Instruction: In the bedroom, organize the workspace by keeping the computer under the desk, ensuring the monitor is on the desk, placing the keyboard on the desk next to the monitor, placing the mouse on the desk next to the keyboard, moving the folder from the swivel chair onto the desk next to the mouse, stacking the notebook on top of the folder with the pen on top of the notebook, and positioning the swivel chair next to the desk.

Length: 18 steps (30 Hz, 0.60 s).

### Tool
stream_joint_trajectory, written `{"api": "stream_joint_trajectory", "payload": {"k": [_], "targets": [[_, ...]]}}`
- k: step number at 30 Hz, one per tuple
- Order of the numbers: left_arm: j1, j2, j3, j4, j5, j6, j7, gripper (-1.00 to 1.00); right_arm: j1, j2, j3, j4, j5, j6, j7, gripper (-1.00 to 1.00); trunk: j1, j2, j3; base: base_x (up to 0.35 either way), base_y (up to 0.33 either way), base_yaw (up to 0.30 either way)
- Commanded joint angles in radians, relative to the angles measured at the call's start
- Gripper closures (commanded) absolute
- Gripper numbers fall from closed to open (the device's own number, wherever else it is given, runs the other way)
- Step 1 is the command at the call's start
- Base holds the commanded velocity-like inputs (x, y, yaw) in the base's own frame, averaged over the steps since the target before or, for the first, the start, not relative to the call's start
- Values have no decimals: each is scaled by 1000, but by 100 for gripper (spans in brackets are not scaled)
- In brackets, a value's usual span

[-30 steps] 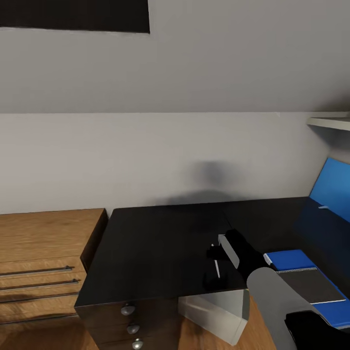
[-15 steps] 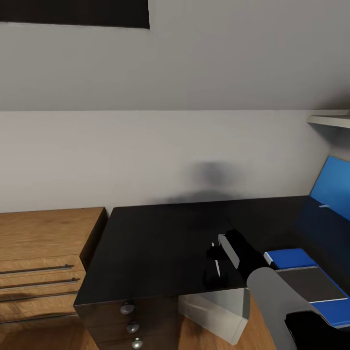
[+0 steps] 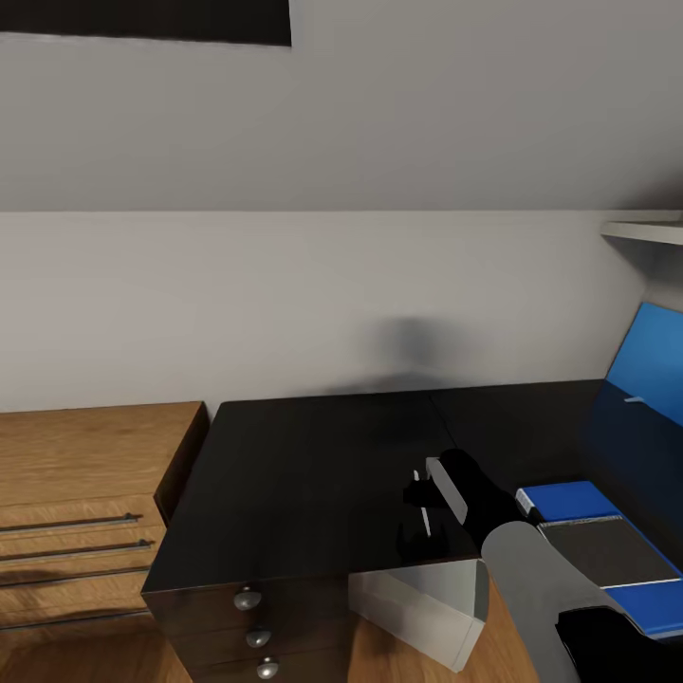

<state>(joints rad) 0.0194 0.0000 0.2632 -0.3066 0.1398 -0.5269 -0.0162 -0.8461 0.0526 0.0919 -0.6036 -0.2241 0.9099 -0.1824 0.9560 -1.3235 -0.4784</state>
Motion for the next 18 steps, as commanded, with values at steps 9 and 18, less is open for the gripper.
{"api": "stream_joint_trajectory", "payload": {"k": [9,18], "targets": [[1,0,-2,-2,9,-1,-2,-100,0,0,4,-1,-11,3,-9,-100,0,-1,-1,0,0,0],[1,0,-2,-2,9,-1,-2,-100,0,-1,4,-1,-11,3,-9,-100,23,-43,-20,0,0,0]]}}
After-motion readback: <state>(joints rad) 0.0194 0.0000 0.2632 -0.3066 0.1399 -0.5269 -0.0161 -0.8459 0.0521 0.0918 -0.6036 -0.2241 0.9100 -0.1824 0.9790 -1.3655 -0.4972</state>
